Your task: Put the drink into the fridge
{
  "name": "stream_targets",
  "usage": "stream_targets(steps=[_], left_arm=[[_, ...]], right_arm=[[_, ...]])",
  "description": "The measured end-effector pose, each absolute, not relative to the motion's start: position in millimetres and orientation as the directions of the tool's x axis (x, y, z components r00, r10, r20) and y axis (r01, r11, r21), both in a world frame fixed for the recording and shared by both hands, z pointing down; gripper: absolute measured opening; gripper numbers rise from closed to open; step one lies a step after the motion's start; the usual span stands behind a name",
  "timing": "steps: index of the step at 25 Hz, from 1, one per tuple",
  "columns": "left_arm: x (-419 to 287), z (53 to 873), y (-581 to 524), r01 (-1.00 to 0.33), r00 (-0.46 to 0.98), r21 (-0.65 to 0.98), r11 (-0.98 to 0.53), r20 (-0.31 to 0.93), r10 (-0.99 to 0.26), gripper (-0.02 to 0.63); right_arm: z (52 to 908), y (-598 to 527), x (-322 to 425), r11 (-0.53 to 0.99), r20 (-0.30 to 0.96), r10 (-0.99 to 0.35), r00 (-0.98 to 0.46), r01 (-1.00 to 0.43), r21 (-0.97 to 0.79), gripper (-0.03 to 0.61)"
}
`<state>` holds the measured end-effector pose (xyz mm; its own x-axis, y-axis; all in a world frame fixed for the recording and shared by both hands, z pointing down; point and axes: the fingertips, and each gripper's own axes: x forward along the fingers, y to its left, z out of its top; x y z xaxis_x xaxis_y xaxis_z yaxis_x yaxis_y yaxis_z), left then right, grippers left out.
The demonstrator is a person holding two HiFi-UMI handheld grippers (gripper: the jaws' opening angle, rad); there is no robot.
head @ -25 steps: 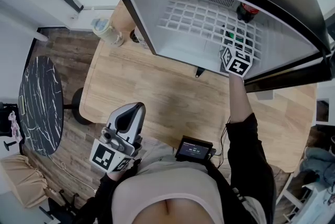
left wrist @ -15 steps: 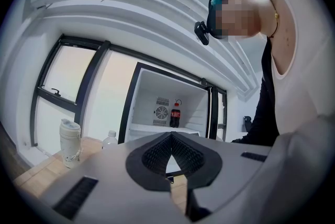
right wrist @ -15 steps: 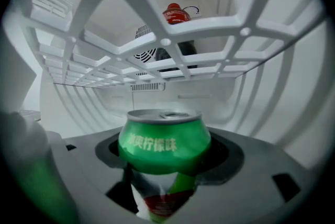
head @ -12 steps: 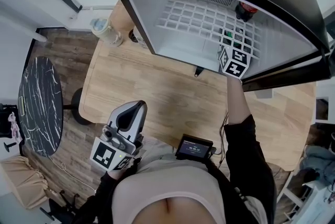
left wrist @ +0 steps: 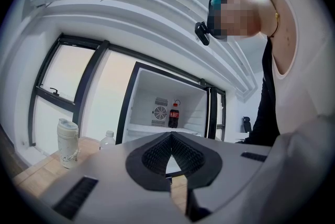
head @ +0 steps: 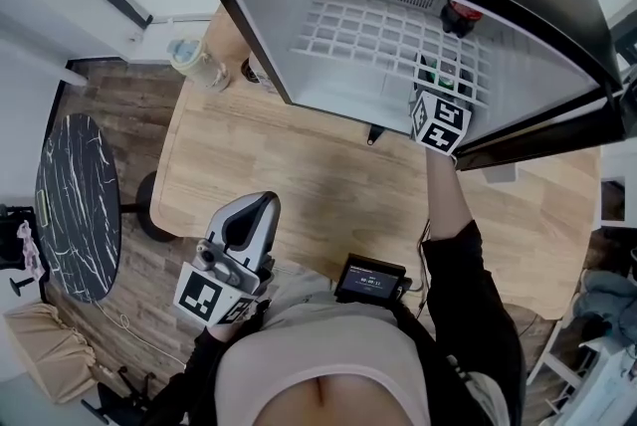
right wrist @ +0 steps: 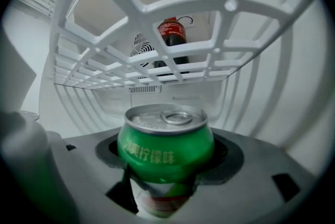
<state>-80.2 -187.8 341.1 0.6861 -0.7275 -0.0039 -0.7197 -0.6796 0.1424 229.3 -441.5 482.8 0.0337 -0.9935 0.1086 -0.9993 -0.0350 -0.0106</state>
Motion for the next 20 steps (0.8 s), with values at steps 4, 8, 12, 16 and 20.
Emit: stream_targets(steps=[4,8,12,16,20], left_arm=[[-79.3,341.3,-186.6,-0.716,0.69,0.146,-0.683,-0.006,-0.724,0.005],[-77.9,340.9,-185.0,-0.714,0.692,0.146,-0.685,-0.008,-0.722,0.005],[-77.2,340.2,-183.9,-0.712,0.693,0.145,-0.687,-0.01,-0.721,0.005],[-77.5,338.4,-182.8,-0.712,0.693,0.143,-0.688,-0.013,-0.721,0.005],[-79.2,337.3,-181.5,-0.714,0.69,0.146,-0.685,-0.013,-0.723,0.005]], right_arm=[[484.5,-436.8,229.9,-0.046,0.105,-0.993,0.044,-0.999,-0.013,0.359],[486.1,-433.3,229.5,-0.054,0.109,-0.993,0.053,-0.999,-0.003,0.359],[487.5,-430.8,229.2,-0.061,0.112,-0.992,0.06,-0.998,-0.006,0.359],[488.3,-429.3,229.0,-0.065,0.118,-0.991,0.065,-0.998,-0.001,0.359],[489.1,-431.1,230.0,-0.068,0.135,-0.989,0.067,-0.998,-0.007,0.359]])
